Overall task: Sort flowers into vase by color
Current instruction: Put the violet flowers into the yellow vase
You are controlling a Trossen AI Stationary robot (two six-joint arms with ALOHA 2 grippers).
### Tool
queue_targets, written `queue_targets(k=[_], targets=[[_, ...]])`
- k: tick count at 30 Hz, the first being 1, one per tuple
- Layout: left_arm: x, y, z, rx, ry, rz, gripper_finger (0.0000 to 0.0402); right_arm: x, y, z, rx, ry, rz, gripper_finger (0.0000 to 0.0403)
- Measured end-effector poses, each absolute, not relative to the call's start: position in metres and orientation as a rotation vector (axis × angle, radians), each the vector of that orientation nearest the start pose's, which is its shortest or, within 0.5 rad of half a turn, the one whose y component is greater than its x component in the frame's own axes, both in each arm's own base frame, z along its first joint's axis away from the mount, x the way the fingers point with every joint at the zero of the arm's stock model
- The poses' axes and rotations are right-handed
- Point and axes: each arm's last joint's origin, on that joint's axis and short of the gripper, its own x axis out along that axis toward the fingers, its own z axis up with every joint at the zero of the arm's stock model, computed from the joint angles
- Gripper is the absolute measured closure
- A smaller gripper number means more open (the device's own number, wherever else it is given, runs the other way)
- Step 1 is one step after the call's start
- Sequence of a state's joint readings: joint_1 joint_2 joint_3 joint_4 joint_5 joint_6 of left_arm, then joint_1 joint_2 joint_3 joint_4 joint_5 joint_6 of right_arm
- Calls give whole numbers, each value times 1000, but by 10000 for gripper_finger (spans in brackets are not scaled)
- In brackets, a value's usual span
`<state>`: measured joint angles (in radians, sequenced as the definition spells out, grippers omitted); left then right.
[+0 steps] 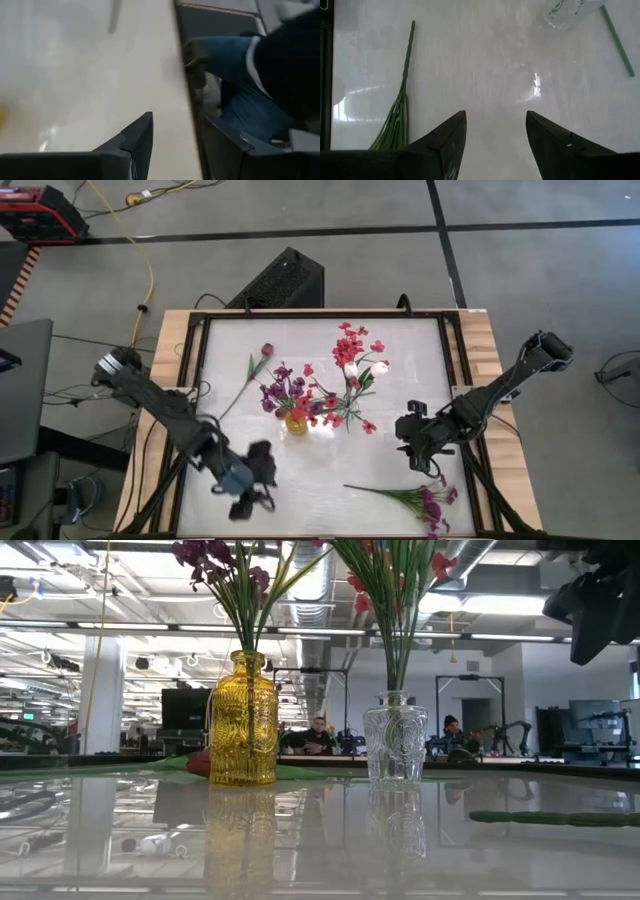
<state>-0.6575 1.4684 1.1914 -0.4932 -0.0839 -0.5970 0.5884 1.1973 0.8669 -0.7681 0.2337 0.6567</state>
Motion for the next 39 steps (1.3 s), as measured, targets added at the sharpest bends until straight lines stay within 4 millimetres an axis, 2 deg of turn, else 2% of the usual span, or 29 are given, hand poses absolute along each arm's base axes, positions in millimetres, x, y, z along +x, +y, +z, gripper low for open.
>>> queue_targets(k=[6,11,14,18,23,27,31,39], targets=[[287,-227,271,-100,788,-392,253,185,116,241,154,1052,-25,171],[324,-236,248,112,736,-338,253,185,116,241,148,1052,-21,171],[350,-239,237,176,654,-315,253,185,116,241,148,1053,-21,171],[379,-238,229,203,568,-302,253,184,118,241,150,1054,-14,171],[409,-240,212,204,544,-257,253,182,121,241,133,1056,4,171],[434,-248,185,247,539,-234,253,181,123,241,145,1055,4,171],[459,-255,158,300,535,-140,253,181,123,241,150,1051,5,171],[499,-259,135,276,508,-80,253,182,124,242,160,1034,10,171]])
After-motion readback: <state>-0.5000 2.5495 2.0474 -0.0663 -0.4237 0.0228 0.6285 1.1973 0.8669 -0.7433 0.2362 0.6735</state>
